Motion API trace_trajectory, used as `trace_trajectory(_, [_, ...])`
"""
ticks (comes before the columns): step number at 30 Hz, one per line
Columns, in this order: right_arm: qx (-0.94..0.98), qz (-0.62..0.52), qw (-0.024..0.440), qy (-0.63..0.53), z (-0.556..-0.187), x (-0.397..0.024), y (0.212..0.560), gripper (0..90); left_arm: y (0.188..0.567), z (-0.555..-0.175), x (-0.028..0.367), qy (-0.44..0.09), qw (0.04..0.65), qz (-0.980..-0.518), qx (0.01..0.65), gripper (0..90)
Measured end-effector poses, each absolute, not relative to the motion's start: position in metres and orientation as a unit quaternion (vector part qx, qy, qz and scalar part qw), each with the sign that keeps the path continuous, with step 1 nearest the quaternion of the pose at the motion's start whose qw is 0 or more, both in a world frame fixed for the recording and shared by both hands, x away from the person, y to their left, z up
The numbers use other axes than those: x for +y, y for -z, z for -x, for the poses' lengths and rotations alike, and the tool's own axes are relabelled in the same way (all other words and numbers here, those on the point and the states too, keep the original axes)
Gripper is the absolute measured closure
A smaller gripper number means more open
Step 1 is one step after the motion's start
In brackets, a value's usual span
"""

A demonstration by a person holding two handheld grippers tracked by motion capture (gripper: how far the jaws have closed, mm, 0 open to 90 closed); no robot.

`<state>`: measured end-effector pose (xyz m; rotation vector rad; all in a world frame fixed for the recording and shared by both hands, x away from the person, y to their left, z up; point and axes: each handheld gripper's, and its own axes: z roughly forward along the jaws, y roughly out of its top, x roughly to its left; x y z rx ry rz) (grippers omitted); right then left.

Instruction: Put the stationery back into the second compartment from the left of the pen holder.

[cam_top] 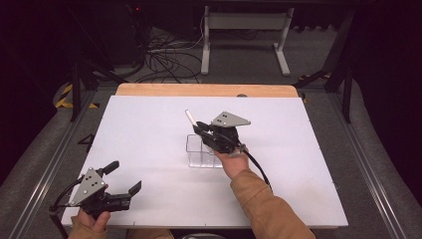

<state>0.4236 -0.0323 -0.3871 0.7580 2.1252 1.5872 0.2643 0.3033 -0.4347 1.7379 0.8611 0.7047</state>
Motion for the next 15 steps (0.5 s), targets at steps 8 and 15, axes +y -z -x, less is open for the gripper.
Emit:
trace_trajectory(8, [0.764,-0.269,0.187,-0.556,-0.421,-0.034,0.395,78.1,0.435,-0.265,0.303,-0.292,0.513,-0.724,0.357,5.6])
trace_trajectory(15, [0.768,-0.275,0.187,-0.547,-0.417,-0.039,0.399,77.9,0.435,-0.265,0.303,-0.292,0.514,-0.723,0.357,5.6])
